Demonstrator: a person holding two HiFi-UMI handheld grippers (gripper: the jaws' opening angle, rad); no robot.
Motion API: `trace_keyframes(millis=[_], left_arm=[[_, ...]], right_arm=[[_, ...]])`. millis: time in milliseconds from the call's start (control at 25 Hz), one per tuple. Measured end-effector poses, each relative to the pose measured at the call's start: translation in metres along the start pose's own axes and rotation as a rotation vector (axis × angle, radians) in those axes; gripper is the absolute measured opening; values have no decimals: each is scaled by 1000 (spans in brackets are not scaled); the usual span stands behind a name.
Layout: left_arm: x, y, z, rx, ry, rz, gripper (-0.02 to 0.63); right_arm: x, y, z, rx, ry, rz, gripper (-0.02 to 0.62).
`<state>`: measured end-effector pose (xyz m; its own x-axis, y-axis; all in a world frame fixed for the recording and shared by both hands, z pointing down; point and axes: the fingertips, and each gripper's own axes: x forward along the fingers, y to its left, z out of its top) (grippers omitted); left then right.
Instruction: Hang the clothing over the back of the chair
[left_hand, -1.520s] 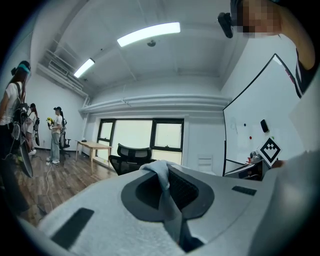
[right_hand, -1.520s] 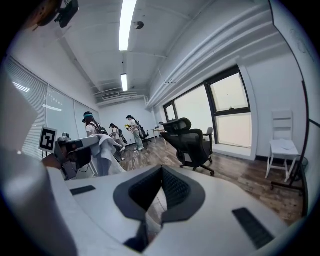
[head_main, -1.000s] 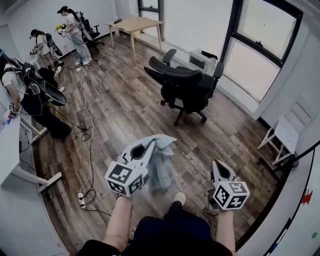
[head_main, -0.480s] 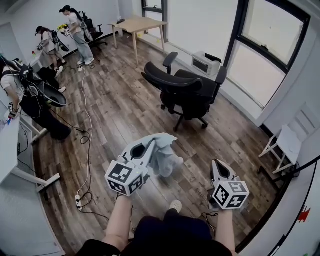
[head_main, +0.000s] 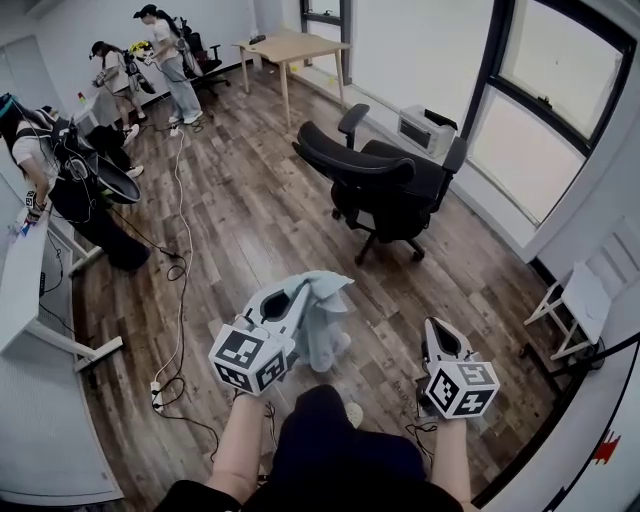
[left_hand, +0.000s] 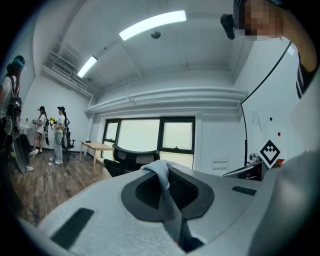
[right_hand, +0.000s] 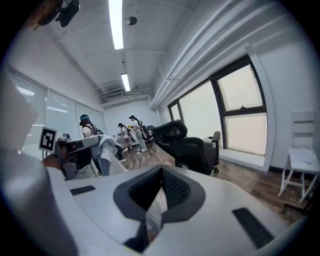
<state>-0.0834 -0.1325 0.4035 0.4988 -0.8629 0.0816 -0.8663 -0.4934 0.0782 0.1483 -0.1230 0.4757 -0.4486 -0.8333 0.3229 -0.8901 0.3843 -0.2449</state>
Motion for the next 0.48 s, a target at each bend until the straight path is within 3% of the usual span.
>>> trace_keyframes(millis=[480], left_arm=[[8, 9, 7, 16, -10, 16, 9]], right_arm=[[14, 2, -6, 17, 22, 27, 0]])
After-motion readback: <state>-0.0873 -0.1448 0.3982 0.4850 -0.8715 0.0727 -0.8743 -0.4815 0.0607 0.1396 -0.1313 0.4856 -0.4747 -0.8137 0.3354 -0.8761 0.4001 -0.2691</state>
